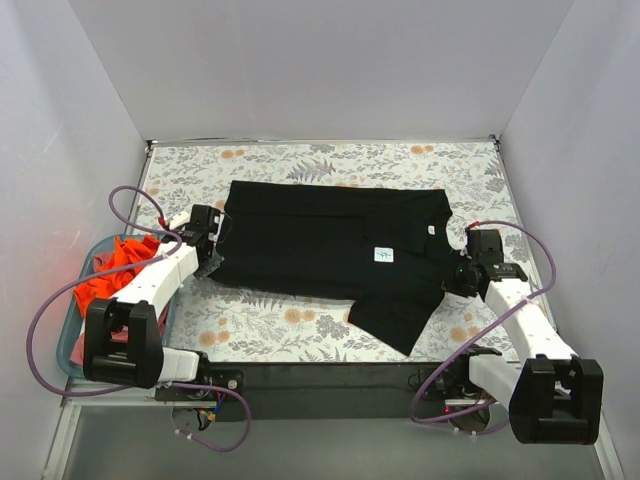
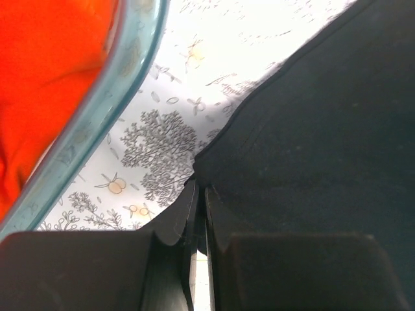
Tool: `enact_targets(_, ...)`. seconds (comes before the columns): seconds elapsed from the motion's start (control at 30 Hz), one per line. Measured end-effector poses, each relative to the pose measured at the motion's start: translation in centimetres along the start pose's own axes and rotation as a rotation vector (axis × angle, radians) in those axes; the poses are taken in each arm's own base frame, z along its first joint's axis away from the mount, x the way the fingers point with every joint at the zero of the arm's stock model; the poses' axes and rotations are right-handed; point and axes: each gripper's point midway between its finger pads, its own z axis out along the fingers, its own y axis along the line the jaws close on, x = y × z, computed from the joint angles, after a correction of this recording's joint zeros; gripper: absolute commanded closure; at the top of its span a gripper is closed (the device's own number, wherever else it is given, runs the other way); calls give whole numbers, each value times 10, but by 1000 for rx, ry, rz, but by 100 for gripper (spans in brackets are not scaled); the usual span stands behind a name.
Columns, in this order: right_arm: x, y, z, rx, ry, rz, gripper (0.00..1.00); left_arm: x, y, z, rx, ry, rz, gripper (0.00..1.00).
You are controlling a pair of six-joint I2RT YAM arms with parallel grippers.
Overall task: Fold and stack the t-shirts
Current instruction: Fold the tshirt
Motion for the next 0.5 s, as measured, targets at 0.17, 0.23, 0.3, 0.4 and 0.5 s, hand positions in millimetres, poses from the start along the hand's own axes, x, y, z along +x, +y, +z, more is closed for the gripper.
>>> enact_targets(0.17, -11, 3, 6, 17, 58, -7, 99, -17, -16, -2, 1, 2, 5, 100)
enact_targets(0.23, -21, 7, 7, 17, 60, -10, 99, -28, -27, -1, 5, -5, 6, 100)
enact_targets(0.3, -33, 11, 10, 17, 59, -13, 99, -36, -35, 2, 4, -7, 6, 100)
enact_targets(0.4, -46, 15, 15, 16, 59, -19, 99, -46, -47, 8, -4, -3, 8, 100)
enact_targets(0.5, -60, 19, 22, 16, 59, -31, 99, -55, -59, 16, -7, -3, 14, 100)
